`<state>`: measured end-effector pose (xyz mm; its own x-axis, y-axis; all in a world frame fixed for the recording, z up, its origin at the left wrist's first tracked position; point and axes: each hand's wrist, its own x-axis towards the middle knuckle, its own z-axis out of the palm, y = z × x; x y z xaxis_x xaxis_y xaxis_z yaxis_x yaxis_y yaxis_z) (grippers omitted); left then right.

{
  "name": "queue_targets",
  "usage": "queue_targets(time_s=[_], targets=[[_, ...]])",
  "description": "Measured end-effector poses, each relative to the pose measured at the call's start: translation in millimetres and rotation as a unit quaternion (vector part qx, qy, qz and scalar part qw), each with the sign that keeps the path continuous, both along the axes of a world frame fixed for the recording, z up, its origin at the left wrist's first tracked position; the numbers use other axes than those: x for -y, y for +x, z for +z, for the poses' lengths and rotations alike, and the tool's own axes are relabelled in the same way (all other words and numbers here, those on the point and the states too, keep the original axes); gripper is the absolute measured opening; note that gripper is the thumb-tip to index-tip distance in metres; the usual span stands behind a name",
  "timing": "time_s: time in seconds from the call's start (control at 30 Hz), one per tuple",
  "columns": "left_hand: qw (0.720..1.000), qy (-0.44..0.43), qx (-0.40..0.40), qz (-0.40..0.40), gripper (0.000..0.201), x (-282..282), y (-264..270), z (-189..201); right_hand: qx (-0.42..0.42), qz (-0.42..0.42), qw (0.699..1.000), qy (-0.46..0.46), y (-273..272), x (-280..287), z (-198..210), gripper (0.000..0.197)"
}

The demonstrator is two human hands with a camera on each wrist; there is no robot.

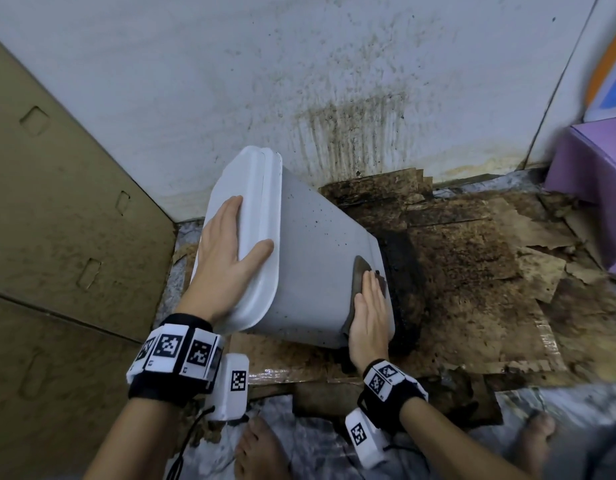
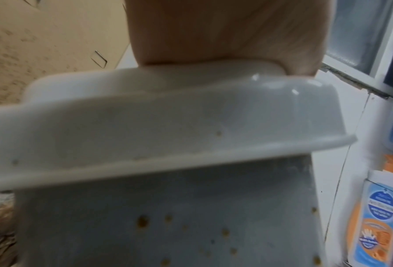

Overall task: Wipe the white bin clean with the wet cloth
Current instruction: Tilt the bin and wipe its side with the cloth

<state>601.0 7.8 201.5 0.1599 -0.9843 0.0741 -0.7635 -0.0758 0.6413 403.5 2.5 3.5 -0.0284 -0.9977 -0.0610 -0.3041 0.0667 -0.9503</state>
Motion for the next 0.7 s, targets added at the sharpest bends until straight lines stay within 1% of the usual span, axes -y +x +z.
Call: queue_targets(time_s=[0.1,0.23,0.33,0.43,0.5,0.7], targets=[[1.0,-0.003,0.006,-0.002,0.095,1,-3,0,0.003,0.016,0.999,-0.033,15,-3,24,0.06],[1.0,-0.001,0.011,0.001,0.096,0,-2,0,0.0,0.077,0.992,-0.103,37,-8,65,0.06],[1.0,-0.003,0.011,0.002,0.096,0,-1,0,0.0,0.108,0.985,-0.134,41,-12,76,0.06],[1.0,-0.006,0.013,0.001,0.096,-1,-3,1,-0.016,0.118,0.979,-0.162,27,-10,64,0.057],[1.0,-0.004,0.013,-0.004,0.097,-1,-7,2,-0.028,0.112,0.981,-0.158,14,-6,49,0.058],[1.0,-0.005,0.023,-0.011,0.099,-1,-16,5,0.002,0.071,0.997,-0.025,-22,1,0,0.062]])
